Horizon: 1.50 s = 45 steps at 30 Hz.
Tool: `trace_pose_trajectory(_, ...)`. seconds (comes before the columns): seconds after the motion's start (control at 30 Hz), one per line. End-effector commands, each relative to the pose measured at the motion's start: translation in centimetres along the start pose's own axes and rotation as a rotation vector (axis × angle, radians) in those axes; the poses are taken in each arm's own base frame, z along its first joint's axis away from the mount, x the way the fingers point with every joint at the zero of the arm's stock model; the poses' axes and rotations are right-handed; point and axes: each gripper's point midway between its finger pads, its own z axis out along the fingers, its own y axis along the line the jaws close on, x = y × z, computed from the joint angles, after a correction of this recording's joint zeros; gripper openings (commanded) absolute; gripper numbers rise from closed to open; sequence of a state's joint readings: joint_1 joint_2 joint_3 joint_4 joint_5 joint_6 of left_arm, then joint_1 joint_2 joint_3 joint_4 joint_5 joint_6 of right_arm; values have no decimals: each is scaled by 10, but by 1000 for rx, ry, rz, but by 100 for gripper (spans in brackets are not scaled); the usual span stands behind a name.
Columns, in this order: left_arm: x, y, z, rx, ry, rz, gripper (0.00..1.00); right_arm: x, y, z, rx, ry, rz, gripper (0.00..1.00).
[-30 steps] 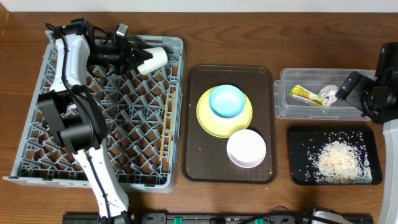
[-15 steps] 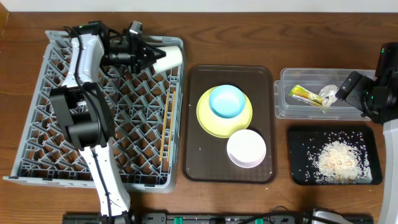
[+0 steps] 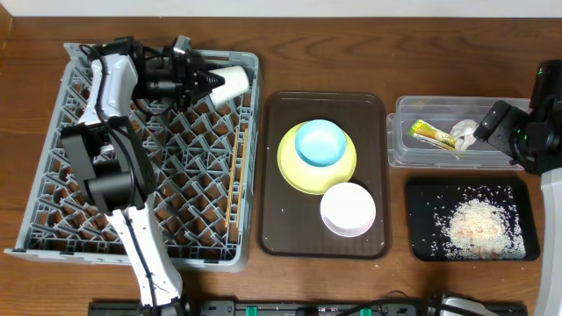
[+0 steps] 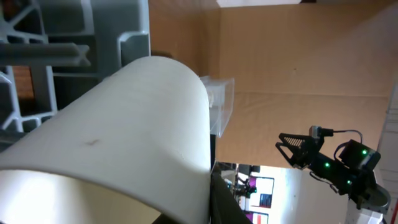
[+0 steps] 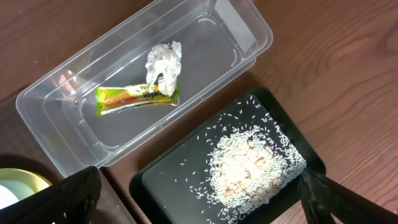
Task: Sort waste into correct bins and load items into the dishwasher
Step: 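Lower the white cup into the rack's far edge and release it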
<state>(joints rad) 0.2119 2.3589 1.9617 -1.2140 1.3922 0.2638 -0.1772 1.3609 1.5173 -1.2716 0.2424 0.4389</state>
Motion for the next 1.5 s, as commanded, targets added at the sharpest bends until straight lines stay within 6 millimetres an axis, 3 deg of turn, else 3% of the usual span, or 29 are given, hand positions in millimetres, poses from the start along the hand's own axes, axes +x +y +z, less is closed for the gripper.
trace_pose_trajectory(0.0, 11, 48, -4, -124, 24, -50, 8, -2, -3, -1, 7, -8, -1, 99)
trace_pose_trajectory(0.2, 13, 57, -5, -118, 15, -52, 8, -2, -3, -1, 7, -8, -1, 99)
trace_pose_trajectory(0.53, 3, 35, -3, 14, -25, -1, 8, -2, -3, -1, 7, -8, -1, 99)
trace_pose_trajectory(0.87, -1, 34, -1, 23, -30, 45, 8, -2, -3, -1, 7, -8, -1, 99)
trace_pose_trajectory(1.07, -8, 13, -3, 145, -62, 86, 8, -2, -3, -1, 7, -8, -1, 99)
trace_pose_trajectory(1.2, -9, 11, -2, 156, -63, 100, 8, -2, -3, -1, 7, -8, -1, 99)
trace_pose_trajectory(1.47, -6, 28, 1, 56, -43, 95, 8, -2, -3, -1, 7, -8, -1, 99)
